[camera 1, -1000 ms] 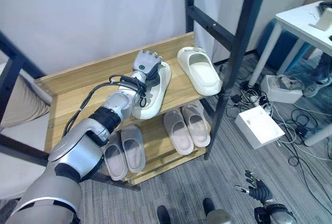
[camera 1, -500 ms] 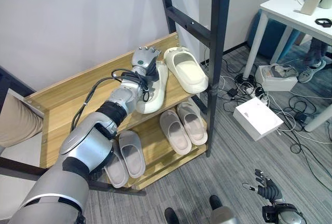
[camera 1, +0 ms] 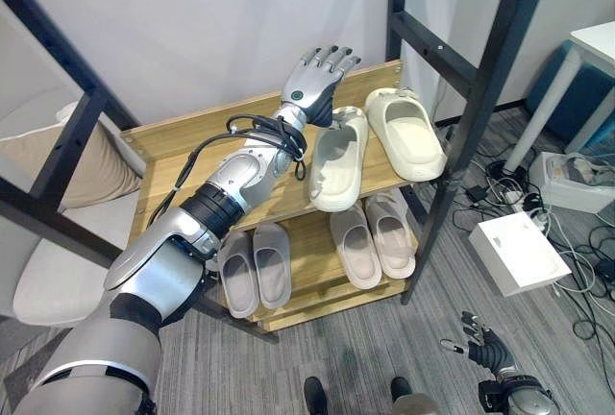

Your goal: Arrange the slippers neatly on the shoe rack.

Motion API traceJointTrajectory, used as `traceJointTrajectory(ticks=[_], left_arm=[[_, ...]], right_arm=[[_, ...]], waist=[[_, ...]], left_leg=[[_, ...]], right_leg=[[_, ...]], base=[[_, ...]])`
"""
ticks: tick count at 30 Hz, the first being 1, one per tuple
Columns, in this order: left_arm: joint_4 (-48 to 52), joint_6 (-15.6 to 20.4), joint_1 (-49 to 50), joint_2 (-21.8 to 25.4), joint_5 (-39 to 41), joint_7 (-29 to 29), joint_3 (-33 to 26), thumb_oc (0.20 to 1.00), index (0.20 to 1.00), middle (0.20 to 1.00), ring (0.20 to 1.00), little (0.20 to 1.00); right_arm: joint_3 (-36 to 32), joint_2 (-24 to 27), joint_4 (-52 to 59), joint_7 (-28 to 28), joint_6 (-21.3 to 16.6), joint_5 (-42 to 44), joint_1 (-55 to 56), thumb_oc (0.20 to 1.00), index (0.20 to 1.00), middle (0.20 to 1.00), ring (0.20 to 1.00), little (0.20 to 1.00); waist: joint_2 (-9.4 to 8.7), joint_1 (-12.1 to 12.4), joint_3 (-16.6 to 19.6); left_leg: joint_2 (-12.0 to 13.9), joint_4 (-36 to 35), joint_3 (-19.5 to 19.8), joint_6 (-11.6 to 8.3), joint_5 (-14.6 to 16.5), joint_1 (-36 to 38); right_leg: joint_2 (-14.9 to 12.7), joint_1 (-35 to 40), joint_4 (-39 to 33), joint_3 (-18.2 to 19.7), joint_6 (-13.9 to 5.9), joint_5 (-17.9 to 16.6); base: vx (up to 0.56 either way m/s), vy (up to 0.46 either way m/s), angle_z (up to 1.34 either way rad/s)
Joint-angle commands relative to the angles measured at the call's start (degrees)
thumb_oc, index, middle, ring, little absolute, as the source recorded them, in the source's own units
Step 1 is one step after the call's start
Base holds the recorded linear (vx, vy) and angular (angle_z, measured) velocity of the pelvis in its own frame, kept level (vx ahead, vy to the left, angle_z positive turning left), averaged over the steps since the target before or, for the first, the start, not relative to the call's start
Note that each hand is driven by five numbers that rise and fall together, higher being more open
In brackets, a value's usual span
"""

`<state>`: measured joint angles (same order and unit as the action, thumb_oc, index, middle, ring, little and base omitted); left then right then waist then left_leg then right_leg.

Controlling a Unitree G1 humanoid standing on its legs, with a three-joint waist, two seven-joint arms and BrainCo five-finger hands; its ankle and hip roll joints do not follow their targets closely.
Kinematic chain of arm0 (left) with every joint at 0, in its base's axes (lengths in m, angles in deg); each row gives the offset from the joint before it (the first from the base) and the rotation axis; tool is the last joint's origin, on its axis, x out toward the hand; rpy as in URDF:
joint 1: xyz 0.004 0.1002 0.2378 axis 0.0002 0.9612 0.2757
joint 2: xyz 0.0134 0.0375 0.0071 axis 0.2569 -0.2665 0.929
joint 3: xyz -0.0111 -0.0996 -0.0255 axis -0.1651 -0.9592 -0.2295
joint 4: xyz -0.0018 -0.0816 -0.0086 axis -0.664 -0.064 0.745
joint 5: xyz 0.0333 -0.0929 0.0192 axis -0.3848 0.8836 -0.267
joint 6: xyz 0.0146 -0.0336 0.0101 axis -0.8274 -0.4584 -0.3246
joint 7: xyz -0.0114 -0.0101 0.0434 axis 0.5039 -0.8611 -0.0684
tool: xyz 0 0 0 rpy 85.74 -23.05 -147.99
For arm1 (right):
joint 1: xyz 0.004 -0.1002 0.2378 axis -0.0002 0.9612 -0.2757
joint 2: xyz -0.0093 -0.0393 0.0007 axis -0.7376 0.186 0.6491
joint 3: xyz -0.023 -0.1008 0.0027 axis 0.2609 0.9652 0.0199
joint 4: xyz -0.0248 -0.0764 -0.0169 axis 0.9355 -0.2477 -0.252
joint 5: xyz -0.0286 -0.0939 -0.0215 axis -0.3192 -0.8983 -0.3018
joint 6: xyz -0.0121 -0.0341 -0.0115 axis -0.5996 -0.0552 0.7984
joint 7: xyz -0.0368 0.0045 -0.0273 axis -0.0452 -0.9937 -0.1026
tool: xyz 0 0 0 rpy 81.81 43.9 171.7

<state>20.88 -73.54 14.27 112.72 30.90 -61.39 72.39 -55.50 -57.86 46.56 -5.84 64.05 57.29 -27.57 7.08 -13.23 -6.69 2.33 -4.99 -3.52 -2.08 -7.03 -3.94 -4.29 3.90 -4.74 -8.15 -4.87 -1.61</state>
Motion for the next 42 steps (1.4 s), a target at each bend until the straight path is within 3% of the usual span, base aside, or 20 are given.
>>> traceJointTrajectory(ticks=[1, 4, 5, 6, 7, 10, 11, 15, 22, 28, 34, 36, 42], left_arm=[[-2.43, 0.07, -2.15, 2.67, -1.02, -0.11, -6.69, 1.0, 1.0, 1.0, 1.0, 1.0], [0.38, 0.71, 0.36, 2.69, 2.31, -0.02, -9.48, 1.0, 1.0, 1.0, 1.0, 1.0], [4.46, 2.36, 4.9, 2.42, 10.07, 0.22, -13.71, 1.0, 1.0, 1.0, 1.0, 1.0], [4.51, 2.35, 4.96, 2.43, 10.07, 0.24, -13.75, 1.0, 1.0, 1.0, 1.0, 1.0], [8.71, 4.78, 10.89, 1.62, 21.65, 0.93, -17.87, 1.0, 1.0, 1.0, 1.0, 1.0], [15.38, 8.85, 20.44, -0.21, 40.25, 4.18, -22.02, 1.0, 1.0, 1.0, 1.0, 1.0], [16.9, 9.73, 22.99, -1.16, 46.34, 4.94, -21.94, 1.0, 1.0, 1.0, 1.0, 1.0], [23.34, 10.14, 30.38, -1.38, 58.59, 8.33, -19.94, 1.0, 1.0, 1.0, 1.0, 1.0], [32.39, 6.31, 38.66, 4.3, 73.3, 15.67, -13.85, 1.0, 1.0, 1.0, 1.0, 1.0], [33.71, 3.97, 38.16, 5.24, 76.99, 17.66, -9.35, 1.0, 1.0, 1.0, 1.0, 1.0], [27.87, 3.52, 34.86, -2.07, 76.52, 15.88, -6.06, 1.0, 1.0, 1.0, 1.0, 1.0], [24.33, 3.78, 32.91, -6.62, 75.62, 13.97, -5.9, 1.0, 1.0, 1.0, 1.0, 1.0], [17.13, 4.58, 28.76, -12.28, 72.88, 10.73, -6.11, 1.0, 1.0, 1.0, 1.0, 1.0]], right_arm=[[-0.17, -1.75, 4.23, -0.66, -0.96, -1.09, 0.24, 1.0, 1.0, 1.0, 1.0, 1.0], [-0.13, -2.2, 4.5, -0.83, -0.69, -1.41, 0.59, 1.0, 1.0, 1.0, 1.0, 1.0], [-0.51, -2.62, 4.67, -0.77, -0.34, -2.03, 1.05, 1.0, 1.0, 1.0, 1.0, 1.0], [-0.49, -2.59, 4.68, -0.77, -0.34, -2.03, 1.07, 1.0, 1.0, 1.0, 1.0, 1.0], [-0.51, -3.62, 4.64, -0.79, 0.4, -2.72, 1.51, 1.0, 1.0, 1.0, 1.0, 1.0], [-0.48, -4.98, 4.37, -1.02, 0.89, -3.96, 2.04, 1.0, 1.0, 1.0, 1.0, 1.0], [-0.39, -5.16, 4.2, -1.06, 1.02, -4.27, 2.01, 1.0, 1.0, 1.0, 1.0, 1.0], [-0.18, -4.73, 4.42, -1.53, 1.46, -3.35, 1.61, 1.0, 1.0, 1.0, 1.0, 1.0], [0.53, -1.99, 6.63, -3.54, 3.15, -1.7, 1.36, 1.0, 1.0, 1.0, 1.0, 1.0], [2.1, -0.11, 8.55, -5.01, 4.36, -0.91, 1.02, 1.0, 1.0, 1.0, 1.0, 1.0], [4.17, -0.16, 8.42, -4.6, 5.12, -0.22, -2.15, 1.0, 1.0, 1.0, 1.0, 1.0], [4.91, -0.87, 7.64, -3.77, 5.29, -0.27, -3.48, 1.0, 1.0, 1.0, 1.0, 1.0], [5.76, -2.25, 5.52, -2.18, 5.26, -0.56, -5.33, 1.0, 1.0, 1.0, 1.0, 1.0]], waist=[[-3.7, 1.55, 0.22], [-3.86, 2.03, 0.24], [-3.97, 2.57, 0.35], [-3.96, 2.55, 0.34], [-3.98, 3.1, 0.32], [-3.9, 4.01, 0.37], [-3.85, 4.17, 0.43], [-3.81, 4.81, 0.39], [-3.65, 5.36, 0.62], [-3.62, 5.26, 0.91], [-3.59, 4.74, 1.05], [-3.59, 4.44, 1.1], [-3.49, 3.79, 1.07]], left_leg=[[-0.64, -0.01, 0.47, -1.58, 7.55, 7.24], [-0.68, -0.01, 0.78, -1.54, 7.47, 7.1], [-0.72, -0.01, 1.03, -1.51, 7.26, 6.95], [-0.71, -0.01, 1.04, -1.52, 7.31, 7.0], [-0.7, -0.01, 1.2, -1.48, 7.15, 7.0], [-0.74, -0.01, 1.55, -1.45, 6.92, 6.96], [-0.73, -0.01, 1.65, -1.44, 6.83, 6.91], [-0.72, -0.01, 2.0, -1.41, 6.6, 6.8], [-0.71, -0.01, 2.5, -1.45, 6.4, 6.66], [-0.79, -0.01, 2.51, -1.43, 6.45, 6.65], [-0.77, -0.01, 2.13, -1.33, 6.52, 6.69], [-0.77, -0.01, 1.93, -1.27, 6.53, 6.61], [-0.78, -0.01, 1.62, -1.19, 6.72, 6.62]], right_leg=[[-0.22, -0.54, -0.26, -1.3, -2.65, 2.21], [-0.22, -0.46, -0.26, -1.56, -2.56, 2.29], [-0.27, -0.49, -0.26, -1.84, -2.45, 2.23], [-0.26, -0.44, -0.26, -1.85, -2.45, 2.26], [-0.29, -0.42, -0.26, -2.05, -2.35, 2.22], [-0.3, -0.24, -0.26, -2.44, -2.17, 2.25], [-0.29, -0.22, -0.26, -2.6, -2.13, 2.27], [-0.26, -0.16, -0.26, -2.89, -2.06, 2.37], [-0.24, -0.07, -0.26, -3.13, -2.14, 2.48], [-0.24, -0.24, -0.26, -2.94, -2.22, 2.38], [-0.37, -0.37, -0.26, -2.49, -2.21, 2.38], [-0.42, -0.52, -0.26, -2.41, -2.2, 2.33], [-0.49, -0.7, -0.26, -2.17, -2.25, 2.28]], base=[[0.0, 0.0, 0.0], [0.0, 0.0, 0.0], [0.0, -0.002, 0.07], [-0.02, 0.001, 0.14], [-0.02, 0.004, 0.16], [-0.01, 0.007, 0.1], [0.0, 0.008, 0.07], [-0.01, 0.006, 0.1], [0.0, 0.002, 0.02], [0.0, 0.001, 0.03], [0.0, 0.001, -0.01], [0.01, 0.005, -0.05], [0.01, 0.003, -0.03]])
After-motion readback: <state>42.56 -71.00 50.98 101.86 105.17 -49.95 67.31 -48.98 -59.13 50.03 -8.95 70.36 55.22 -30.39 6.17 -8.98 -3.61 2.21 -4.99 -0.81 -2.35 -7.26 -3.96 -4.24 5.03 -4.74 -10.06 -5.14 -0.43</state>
